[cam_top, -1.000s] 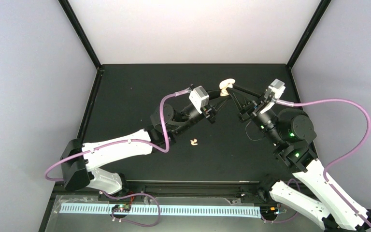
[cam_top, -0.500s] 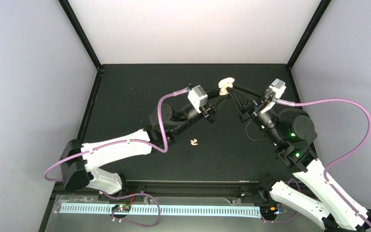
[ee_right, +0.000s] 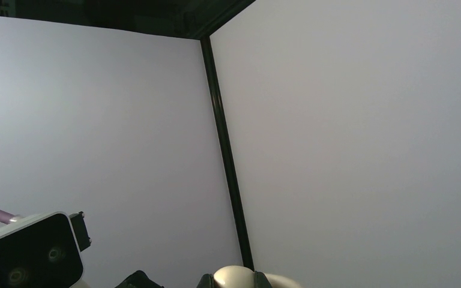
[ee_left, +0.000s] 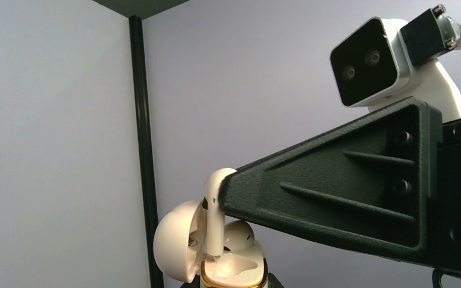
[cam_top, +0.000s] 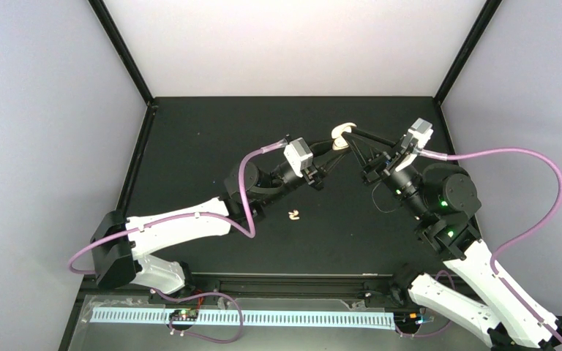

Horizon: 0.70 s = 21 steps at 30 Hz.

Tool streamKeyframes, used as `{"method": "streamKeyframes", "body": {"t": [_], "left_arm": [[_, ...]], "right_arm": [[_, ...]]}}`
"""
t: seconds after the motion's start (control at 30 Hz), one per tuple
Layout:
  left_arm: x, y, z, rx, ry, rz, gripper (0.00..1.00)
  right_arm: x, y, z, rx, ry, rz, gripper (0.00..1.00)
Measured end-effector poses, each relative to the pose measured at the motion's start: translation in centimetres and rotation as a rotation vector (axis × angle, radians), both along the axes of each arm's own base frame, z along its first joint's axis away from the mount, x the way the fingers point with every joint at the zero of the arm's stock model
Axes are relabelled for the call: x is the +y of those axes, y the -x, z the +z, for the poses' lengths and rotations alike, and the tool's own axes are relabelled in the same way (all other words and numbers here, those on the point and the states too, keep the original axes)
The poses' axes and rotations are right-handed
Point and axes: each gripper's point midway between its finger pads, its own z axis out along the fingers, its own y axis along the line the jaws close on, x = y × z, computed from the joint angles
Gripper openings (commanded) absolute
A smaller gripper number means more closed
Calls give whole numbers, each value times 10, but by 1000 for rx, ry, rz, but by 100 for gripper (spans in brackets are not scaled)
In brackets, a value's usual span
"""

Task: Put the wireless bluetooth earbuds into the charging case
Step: Place the earbud in the charging case.

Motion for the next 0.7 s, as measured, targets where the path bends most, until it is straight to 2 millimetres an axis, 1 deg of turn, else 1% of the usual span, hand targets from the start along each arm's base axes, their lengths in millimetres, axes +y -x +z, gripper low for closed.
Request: {"method": "streamKeyframes", "body": {"t": [0.5, 0.7], "left_arm": [[-3, 1, -4, -8, -28, -7, 2], [-6, 0, -1, 10, -39, -12, 2]], "right_arm": [[3, 1, -3, 6, 12, 17, 9], [2, 3, -1, 0, 8, 20, 9]]}}
